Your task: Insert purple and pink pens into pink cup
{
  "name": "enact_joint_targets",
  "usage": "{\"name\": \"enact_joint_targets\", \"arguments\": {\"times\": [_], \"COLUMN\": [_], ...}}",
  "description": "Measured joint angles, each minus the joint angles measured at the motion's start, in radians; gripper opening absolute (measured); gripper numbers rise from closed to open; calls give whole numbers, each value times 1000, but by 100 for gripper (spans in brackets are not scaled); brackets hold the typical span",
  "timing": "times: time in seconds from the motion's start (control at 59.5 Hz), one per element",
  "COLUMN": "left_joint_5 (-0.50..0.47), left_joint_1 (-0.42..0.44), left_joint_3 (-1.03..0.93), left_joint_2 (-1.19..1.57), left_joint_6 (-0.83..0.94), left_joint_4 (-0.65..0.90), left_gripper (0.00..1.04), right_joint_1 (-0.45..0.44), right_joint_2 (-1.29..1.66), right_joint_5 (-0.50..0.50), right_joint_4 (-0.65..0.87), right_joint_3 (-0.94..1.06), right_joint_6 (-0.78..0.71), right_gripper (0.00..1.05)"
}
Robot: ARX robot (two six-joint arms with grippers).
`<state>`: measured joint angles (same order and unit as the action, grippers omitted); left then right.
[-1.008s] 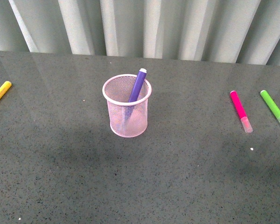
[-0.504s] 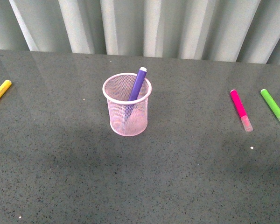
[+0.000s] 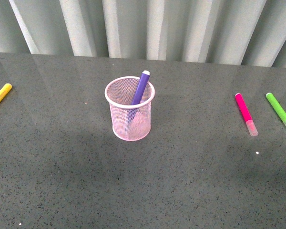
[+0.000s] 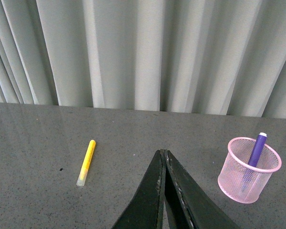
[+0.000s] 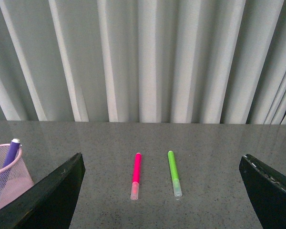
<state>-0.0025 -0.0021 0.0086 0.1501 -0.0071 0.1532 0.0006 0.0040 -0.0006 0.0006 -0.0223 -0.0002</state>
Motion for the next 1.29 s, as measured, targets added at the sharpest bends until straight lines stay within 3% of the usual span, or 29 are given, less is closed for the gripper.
{"name": "enact_joint_targets", "arguments": {"times": [0.101, 0.403, 0.588, 0.621, 0.672, 0.756, 0.89, 1.075, 1.293], "left_joint_5": [2, 2, 2, 2, 2, 2, 2, 2, 2], "left_joint_1": [0, 0, 0, 0, 0, 0, 0, 0, 0], "left_joint_3": [0, 0, 0, 0, 0, 0, 0, 0, 0], "left_joint_2": [-123, -146, -146, -146, -146, -146, -146, -146, -146], "left_joint_6": [1, 1, 1, 1, 1, 2, 3, 3, 3], "left_joint_4": [-146, -153, -153, -153, -153, -153, -153, -153, -153], "left_gripper": [4, 6, 44, 51, 60, 78, 100, 98, 98], "right_joint_1": [0, 0, 2, 1, -38, -146, -182, -143, -63], "right_joint_2": [0, 0, 3, 39, 150, 444, 877, 1290, 1542], "right_joint_5": [0, 0, 11, 71, 81, -3, -40, 38, 78], "right_joint_4": [0, 0, -5, -80, -143, -37, 120, 204, 161], "right_joint_3": [0, 0, -2, -27, -66, -114, -250, -456, -687], "right_joint_6": [0, 0, 4, 59, 162, 314, 297, 177, 31], "right_gripper": [98, 98, 98, 98, 98, 98, 98, 98, 98]}}
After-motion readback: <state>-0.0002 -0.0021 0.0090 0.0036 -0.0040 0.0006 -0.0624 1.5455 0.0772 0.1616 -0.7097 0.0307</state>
